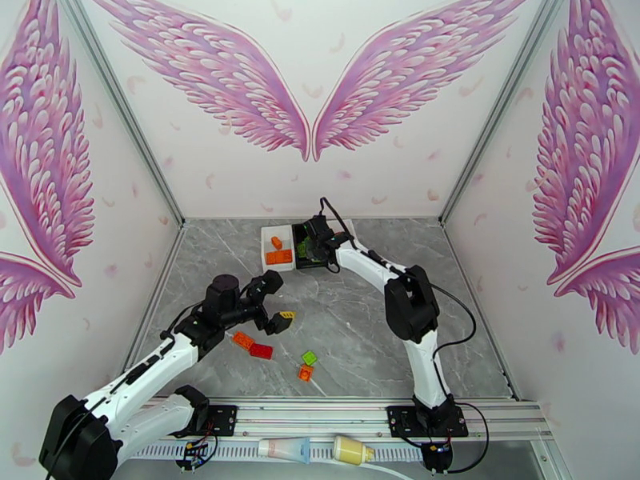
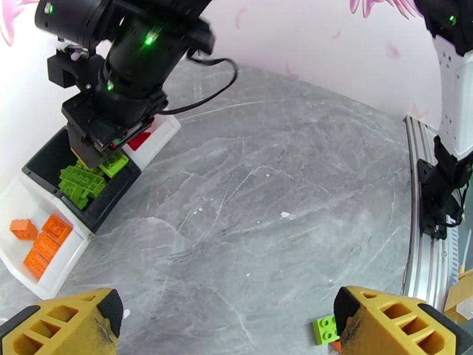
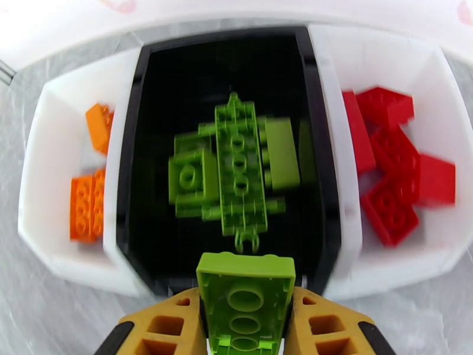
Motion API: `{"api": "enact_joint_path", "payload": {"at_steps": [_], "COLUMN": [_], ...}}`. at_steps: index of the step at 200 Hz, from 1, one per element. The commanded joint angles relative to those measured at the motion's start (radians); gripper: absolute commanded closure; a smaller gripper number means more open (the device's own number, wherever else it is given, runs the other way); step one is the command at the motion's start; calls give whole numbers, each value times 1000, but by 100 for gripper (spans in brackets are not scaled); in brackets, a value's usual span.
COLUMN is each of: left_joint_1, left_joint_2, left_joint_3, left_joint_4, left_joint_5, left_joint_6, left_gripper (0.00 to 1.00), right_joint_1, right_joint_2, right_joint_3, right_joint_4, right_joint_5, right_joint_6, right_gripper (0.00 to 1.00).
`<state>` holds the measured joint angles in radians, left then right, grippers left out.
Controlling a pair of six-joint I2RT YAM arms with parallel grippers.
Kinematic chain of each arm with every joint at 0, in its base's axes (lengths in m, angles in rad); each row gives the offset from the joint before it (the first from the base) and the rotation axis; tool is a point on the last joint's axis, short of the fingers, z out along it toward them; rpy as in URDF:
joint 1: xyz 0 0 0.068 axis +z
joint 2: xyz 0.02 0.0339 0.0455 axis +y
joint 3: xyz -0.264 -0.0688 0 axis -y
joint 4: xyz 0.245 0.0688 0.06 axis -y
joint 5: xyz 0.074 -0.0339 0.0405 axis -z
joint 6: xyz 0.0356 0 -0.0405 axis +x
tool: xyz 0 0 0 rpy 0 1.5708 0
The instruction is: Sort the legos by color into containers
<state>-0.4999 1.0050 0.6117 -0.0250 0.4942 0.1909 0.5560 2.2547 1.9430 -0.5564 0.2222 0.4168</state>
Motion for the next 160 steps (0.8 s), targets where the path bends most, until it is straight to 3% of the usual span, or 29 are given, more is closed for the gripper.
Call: {"api": "enact_joint_path", "payload": {"at_steps": [1,37,78,128,160], "left_joint_1": [3,3,2,4,4], "left_joint_2": [-30,-41,-44,-48,-64], "left_joint_3": [-23,-27,-29,-9,5], "left_joint_4": [-11,-11,-10,-40,-82], "left_joint_5": [-29,-33,-25,-13,-7], "left_joint_6": [-32,-49,-53,-31,1], "left_gripper": [1,1,1,1,1], "right_joint_1": [-17,-51,-53,-41,-16], "right_joint_2": [77,143,84,-112,-278], "right_joint_3": [105,170,149,-93,-302], "right_joint_4": [40,104,116,187,194], "right_joint_5": [36,-32,-67,-107,-113], "right_joint_6": [-62,-29,-42,-93,-138], "right_gripper": [80,75,52,31,24]}}
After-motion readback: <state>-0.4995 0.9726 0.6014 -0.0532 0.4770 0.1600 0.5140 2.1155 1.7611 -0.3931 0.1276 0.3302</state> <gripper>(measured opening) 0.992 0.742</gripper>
